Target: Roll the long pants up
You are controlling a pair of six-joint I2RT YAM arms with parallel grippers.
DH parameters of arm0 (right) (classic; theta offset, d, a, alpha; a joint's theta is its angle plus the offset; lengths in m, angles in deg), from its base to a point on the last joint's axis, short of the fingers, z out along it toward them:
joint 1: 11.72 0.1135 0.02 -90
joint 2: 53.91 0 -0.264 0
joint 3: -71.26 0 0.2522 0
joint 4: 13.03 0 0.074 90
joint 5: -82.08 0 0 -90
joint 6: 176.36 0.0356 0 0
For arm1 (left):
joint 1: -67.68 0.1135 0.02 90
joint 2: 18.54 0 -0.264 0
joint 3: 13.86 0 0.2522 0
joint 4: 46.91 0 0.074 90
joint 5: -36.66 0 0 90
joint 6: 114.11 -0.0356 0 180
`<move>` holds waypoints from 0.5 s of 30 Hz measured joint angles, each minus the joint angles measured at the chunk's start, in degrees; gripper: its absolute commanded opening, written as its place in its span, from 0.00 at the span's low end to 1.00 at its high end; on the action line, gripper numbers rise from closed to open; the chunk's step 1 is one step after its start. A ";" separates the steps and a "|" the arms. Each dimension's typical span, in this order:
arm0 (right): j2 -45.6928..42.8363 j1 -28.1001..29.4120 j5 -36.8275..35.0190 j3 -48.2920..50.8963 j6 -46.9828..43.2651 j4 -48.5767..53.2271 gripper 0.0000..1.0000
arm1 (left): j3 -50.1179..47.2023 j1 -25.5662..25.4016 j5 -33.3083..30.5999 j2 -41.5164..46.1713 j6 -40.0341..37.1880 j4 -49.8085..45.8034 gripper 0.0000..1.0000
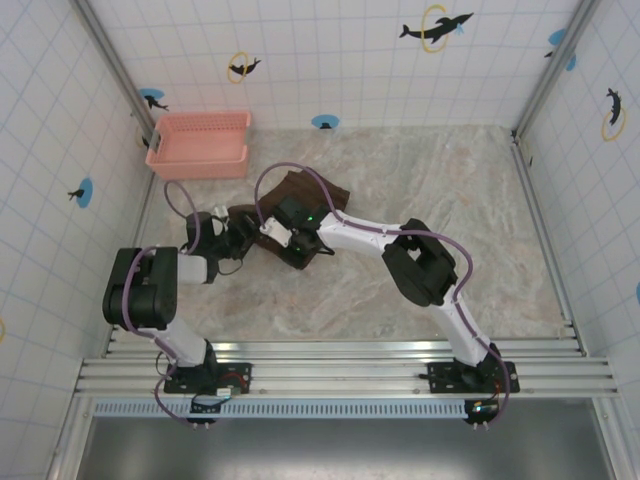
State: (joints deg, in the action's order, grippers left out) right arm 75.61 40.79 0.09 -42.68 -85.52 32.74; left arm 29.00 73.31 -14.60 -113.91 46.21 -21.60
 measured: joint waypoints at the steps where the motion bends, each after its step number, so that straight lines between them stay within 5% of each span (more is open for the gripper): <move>1: 0.00 0.00 0.00 0.00 -0.02 0.00 0.00 | 0.28 0.04 -0.02 -0.02 -0.42 -0.87 0.97; 15: 0.11 0.02 0.28 -0.02 -0.04 -0.31 0.00 | 15.80 0.00 -3.76 0.83 -15.32 -37.51 0.97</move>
State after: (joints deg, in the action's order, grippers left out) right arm 75.72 40.81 0.37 -42.70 -85.56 32.43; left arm 44.80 73.31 -18.36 -113.08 30.89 -59.11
